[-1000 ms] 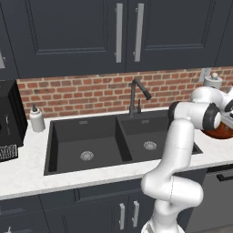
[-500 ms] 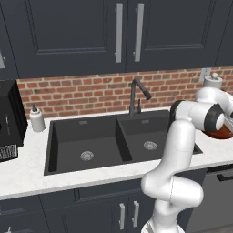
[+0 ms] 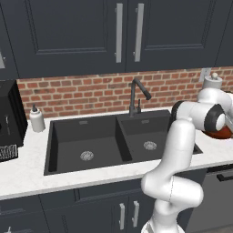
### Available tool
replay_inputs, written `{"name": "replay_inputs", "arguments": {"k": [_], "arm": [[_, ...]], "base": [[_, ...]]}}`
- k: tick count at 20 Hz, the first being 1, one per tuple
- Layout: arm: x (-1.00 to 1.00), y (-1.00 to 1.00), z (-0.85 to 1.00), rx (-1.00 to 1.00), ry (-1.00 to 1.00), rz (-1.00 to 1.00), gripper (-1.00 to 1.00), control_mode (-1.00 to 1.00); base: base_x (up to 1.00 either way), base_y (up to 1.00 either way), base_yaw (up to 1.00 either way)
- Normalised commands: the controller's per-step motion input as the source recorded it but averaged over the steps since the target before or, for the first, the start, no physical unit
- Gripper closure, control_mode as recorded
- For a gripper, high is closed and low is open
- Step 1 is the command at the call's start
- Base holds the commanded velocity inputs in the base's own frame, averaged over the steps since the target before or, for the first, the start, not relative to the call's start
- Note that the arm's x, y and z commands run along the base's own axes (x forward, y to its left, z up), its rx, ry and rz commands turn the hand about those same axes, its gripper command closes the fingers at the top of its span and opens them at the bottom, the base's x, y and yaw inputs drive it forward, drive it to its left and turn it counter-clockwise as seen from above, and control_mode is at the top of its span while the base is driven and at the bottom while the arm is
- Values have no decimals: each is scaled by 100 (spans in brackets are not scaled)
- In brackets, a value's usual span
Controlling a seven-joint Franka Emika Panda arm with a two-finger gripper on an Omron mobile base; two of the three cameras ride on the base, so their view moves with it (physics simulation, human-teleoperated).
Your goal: Pick the corn from the sink and place it in the bowl. Then pick the bowl and place it in the microwave. Then close the microwave door and press the start button.
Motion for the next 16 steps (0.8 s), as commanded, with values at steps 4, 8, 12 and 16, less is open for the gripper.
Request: {"name": "replay_inputs", "arguments": {"k": [4,8,12,16], "arm": [[0,0,-26,0,0,0,-100,-100],[0,0,-24,0,0,0,-100,-100],[4,0,-26,0,0,0,-100,-100],[17,0,-26,0,0,0,-100,-100]], "base": [[0,0,0],[0,0,0],[0,0,0],[0,0,0]]}}
